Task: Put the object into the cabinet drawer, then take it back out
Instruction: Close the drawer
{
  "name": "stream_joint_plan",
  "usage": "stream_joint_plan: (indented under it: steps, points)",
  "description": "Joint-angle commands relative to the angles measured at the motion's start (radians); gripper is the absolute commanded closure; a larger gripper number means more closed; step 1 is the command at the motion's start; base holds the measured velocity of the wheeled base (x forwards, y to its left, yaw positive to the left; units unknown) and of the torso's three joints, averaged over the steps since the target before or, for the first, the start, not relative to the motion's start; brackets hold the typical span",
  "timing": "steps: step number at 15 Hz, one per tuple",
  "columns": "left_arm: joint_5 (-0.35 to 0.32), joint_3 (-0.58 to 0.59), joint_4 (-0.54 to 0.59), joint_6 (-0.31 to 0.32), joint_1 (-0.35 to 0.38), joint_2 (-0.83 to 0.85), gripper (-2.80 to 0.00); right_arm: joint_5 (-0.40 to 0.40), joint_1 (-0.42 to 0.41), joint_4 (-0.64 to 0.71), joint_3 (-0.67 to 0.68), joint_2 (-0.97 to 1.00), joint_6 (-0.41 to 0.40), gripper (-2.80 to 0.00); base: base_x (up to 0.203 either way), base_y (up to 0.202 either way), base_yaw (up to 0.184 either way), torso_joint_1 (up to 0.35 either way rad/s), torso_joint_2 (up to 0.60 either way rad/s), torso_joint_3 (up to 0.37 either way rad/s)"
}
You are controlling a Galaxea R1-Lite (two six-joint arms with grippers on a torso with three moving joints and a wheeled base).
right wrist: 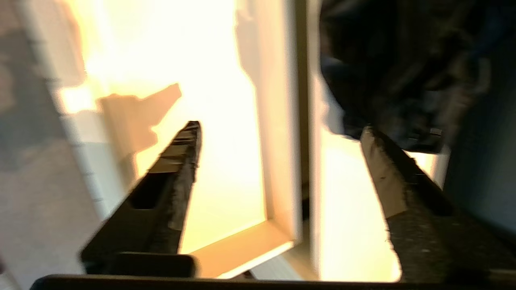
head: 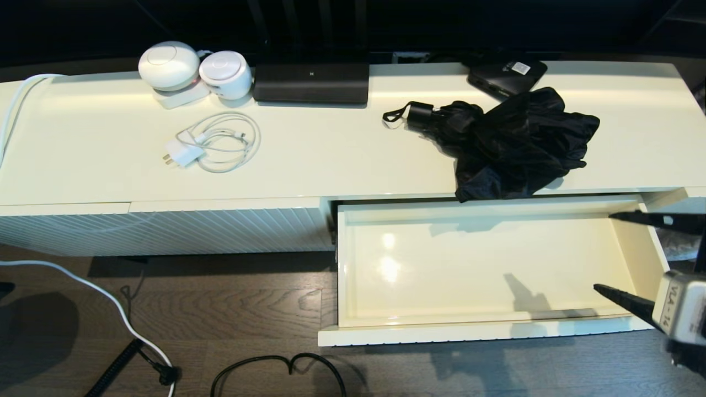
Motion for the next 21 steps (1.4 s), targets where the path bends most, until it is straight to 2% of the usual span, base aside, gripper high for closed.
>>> stream_joint_plan:
  steps: [1,3,6,7,10,14,21]
  points:
    - [0.000,0.000,0.000,-0.001,-0.001,-0.001,0.00,0.004,0.023,0.012,0.054,-0.007,0.010,0.00,0.000,0.000,0.000,0.000,0.00,0.000]
    - [0.000,0.000,0.000,-0.001,0.000,-0.002,0.00,0.020,0.036,0.007,0.093,0.030,0.056,0.00,0.000,0.000,0.000,0.000,0.00,0.000]
    - [0.000,0.000,0.000,-0.001,-0.001,-0.002,0.00,0.031,0.133,0.003,0.141,0.072,0.177,0.00,0.000,0.000,0.000,0.000,0.00,0.000]
    - [0.000,0.000,0.000,-0.001,-0.001,-0.002,0.00,0.049,0.139,0.003,0.150,0.076,0.197,0.00,0.000,0.000,0.000,0.000,0.00,0.000]
    - [0.000,0.000,0.000,-0.001,-0.001,-0.002,0.00,0.086,0.152,0.001,0.169,0.108,0.198,0.00,0.000,0.000,0.000,0.000,0.00,0.000]
    - [0.000,-0.001,0.000,-0.001,-0.001,-0.002,0.00,0.075,0.163,-0.066,0.218,0.149,0.189,0.00,0.000,0.000,0.000,0.000,0.00,0.000]
    - [0.000,0.000,0.000,-0.001,0.001,-0.002,0.00,0.075,0.184,-0.080,0.268,0.174,0.187,0.00,0.000,0.000,0.000,0.000,0.00,0.000]
